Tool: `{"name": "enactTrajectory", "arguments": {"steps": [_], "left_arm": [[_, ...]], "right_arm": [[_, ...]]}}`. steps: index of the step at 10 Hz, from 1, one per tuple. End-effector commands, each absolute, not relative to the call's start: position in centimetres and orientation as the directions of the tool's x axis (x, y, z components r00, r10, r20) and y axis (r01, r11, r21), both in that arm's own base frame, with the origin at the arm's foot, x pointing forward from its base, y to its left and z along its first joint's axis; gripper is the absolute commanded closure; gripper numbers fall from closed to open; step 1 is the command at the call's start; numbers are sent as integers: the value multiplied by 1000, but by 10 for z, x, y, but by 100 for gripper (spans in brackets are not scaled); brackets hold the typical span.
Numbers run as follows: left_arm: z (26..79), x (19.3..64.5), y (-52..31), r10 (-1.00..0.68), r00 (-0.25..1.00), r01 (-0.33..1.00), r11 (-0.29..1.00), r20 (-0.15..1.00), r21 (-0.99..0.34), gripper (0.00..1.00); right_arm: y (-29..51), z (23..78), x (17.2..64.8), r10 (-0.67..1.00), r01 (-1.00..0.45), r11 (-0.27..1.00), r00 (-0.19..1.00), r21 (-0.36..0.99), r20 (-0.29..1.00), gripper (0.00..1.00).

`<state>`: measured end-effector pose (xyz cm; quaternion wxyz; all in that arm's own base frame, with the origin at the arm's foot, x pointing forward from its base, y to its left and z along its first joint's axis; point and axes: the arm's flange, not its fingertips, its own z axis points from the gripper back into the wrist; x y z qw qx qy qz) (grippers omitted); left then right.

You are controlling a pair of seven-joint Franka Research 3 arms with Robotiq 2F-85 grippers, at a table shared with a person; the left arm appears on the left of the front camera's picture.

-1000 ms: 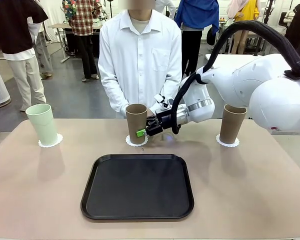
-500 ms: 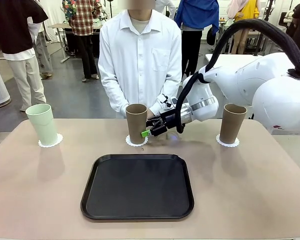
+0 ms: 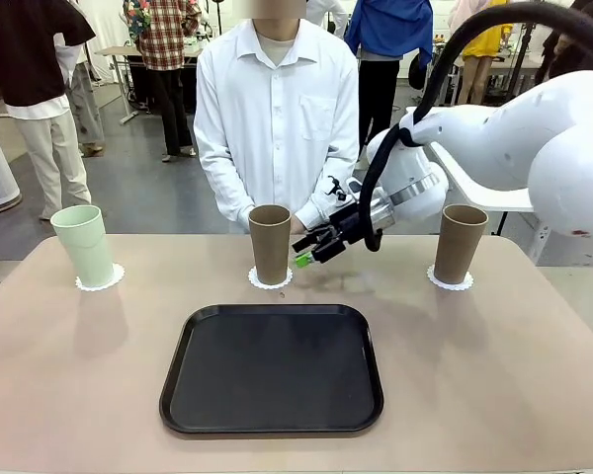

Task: Place coasters on the table and set cups on them.
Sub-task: Take one Reusable plastic cup from the Flat Tray and place it on a coaster set by the human.

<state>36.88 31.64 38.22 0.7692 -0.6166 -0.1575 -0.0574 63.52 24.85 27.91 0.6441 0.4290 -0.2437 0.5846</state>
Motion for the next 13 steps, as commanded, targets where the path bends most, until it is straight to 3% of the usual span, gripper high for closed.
{"name": "enactTrajectory", "arguments": {"steps": [1, 3, 8, 9, 11, 13], "left_arm": [[385, 367, 316, 109, 944, 280, 236, 312, -930, 0], [385, 367, 316, 109, 944, 280, 236, 312, -930, 0], [385, 367, 316, 109, 944, 280, 236, 312, -930, 0], [385, 367, 316, 109, 944, 280, 236, 312, -930, 0], [385, 367, 316, 109, 944, 280, 236, 312, -930, 0], [385, 367, 316, 109, 944, 280, 236, 312, -930, 0]], "right_arm": [[233, 323, 608, 705, -936, 64, 289, 347, 647, 0], [232, 373, 581, 785, -908, 199, 372, 367, 496, 0], [293, 509, 513, 797, -817, 569, 576, 95, 181, 0], [304, 521, 510, 809, -812, 583, 583, 18, 80, 0], [319, 533, 506, 802, -802, 598, 598, -3, 2, 0], [315, 535, 505, 788, -789, 614, 615, 22, 28, 0]]}}
